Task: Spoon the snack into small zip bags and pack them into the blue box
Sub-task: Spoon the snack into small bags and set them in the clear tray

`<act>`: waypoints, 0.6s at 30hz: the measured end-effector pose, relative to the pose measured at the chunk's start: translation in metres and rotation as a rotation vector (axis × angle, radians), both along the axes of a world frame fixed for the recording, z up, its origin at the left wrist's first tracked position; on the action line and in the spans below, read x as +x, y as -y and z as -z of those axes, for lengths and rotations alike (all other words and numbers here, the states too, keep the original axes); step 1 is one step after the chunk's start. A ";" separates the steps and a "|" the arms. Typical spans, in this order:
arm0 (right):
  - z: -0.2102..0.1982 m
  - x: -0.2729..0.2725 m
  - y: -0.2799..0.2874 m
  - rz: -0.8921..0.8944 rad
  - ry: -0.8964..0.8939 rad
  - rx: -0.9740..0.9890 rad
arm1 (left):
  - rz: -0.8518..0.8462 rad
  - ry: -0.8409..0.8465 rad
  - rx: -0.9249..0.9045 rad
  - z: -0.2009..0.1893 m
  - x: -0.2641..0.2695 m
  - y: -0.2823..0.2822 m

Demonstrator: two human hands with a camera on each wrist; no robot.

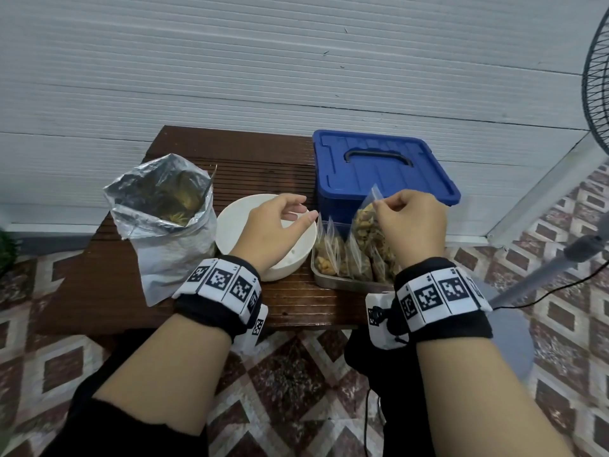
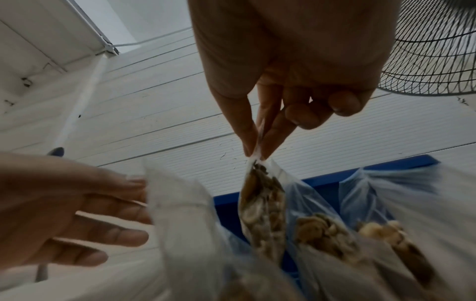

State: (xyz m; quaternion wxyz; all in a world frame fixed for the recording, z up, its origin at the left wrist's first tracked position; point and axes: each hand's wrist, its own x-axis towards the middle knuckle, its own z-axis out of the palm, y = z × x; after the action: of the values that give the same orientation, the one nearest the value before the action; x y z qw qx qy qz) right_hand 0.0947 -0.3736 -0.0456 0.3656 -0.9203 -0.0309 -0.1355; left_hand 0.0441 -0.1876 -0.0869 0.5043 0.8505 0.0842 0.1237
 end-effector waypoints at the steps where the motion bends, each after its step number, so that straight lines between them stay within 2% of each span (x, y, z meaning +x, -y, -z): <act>1: 0.001 -0.001 -0.001 -0.009 0.000 -0.017 | -0.008 0.000 0.000 0.000 0.000 -0.001; 11: 0.007 -0.005 -0.004 -0.008 -0.070 -0.123 | -0.052 -0.038 0.000 0.001 0.000 -0.007; 18: 0.002 -0.007 -0.005 -0.017 -0.020 -0.014 | -0.114 -0.102 0.062 0.000 0.000 -0.020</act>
State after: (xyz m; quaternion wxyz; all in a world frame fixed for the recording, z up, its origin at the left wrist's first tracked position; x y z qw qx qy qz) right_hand 0.0881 -0.3685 -0.0477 0.3605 -0.9239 -0.0361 -0.1228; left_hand 0.0443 -0.1678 -0.0870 0.4647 0.8648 0.1543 0.1112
